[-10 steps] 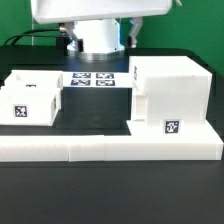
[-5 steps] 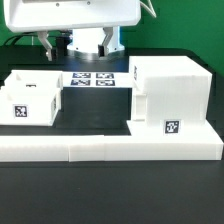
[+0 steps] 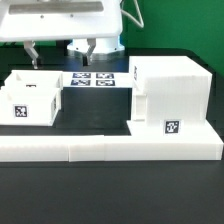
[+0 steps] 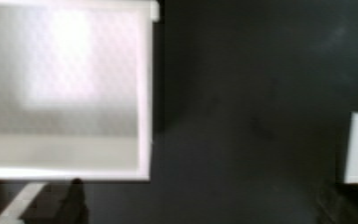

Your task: Assemble drawer

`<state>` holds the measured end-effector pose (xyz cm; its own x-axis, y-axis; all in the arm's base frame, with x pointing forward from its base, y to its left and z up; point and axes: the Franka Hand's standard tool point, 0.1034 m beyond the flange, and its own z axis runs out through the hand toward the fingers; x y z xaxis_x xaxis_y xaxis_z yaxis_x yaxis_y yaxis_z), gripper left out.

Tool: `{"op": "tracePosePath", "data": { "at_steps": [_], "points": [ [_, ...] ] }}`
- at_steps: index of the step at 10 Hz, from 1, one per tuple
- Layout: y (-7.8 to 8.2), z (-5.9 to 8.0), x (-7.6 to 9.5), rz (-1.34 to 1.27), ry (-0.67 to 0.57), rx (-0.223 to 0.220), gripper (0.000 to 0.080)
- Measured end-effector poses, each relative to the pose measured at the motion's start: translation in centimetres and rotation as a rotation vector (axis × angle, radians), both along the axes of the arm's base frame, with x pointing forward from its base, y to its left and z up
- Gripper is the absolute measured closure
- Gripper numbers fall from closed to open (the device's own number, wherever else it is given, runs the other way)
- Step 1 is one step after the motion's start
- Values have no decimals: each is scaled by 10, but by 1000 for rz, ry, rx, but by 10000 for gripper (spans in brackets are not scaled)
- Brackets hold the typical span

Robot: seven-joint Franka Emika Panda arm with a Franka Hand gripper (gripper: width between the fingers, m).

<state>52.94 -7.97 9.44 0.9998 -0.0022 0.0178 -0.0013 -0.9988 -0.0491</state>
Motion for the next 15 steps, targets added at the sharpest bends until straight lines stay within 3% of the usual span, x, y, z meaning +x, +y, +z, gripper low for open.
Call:
{"op": "tracePosePath", "data": {
  "at_steps": [2, 4, 7, 13, 15],
  "points": [
    [-9, -19, -6, -6, -1, -11, 150],
    [-16, -49, -17, -10, 1, -35, 150],
    [-20, -81, -27, -11, -1, -68, 150],
    [-20, -87, -31, -11, 9, -69, 160],
    [-20, -87, -31, -11, 9, -69, 491]
  ]
}}
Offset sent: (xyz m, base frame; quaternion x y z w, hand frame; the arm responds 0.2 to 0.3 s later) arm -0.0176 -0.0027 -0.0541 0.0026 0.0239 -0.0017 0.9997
